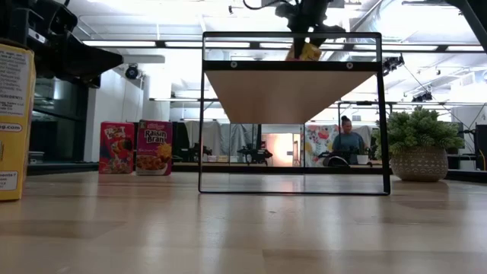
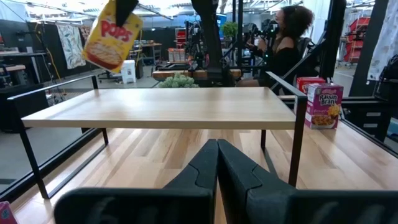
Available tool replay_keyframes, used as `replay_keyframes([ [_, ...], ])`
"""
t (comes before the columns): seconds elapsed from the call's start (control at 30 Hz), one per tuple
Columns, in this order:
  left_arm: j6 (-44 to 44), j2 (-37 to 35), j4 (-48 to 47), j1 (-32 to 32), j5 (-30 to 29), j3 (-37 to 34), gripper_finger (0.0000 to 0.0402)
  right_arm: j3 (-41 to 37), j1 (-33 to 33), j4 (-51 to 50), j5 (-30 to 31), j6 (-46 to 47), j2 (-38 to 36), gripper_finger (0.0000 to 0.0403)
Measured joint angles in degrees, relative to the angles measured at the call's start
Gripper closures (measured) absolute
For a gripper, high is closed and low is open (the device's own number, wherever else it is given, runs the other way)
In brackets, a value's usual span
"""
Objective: Stack cereal on shelf
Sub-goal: Put the right yellow cereal box on the shelf
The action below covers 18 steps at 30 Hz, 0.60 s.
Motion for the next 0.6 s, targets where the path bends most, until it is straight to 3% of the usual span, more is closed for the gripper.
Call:
replay_keyframes([
  [0.33,-0.01,0.0,-0.01,0.01,-0.03,0.01,0.0402,0.0,-0.35,0.02,-8.68,-0.41,0.04,0.027],
  [0.6,-0.01,0.01,-0.03,0.02,-0.03,0.01,0.0402,0.0,0.01,0.01,-4.79,1.0,0.04,0.027],
])
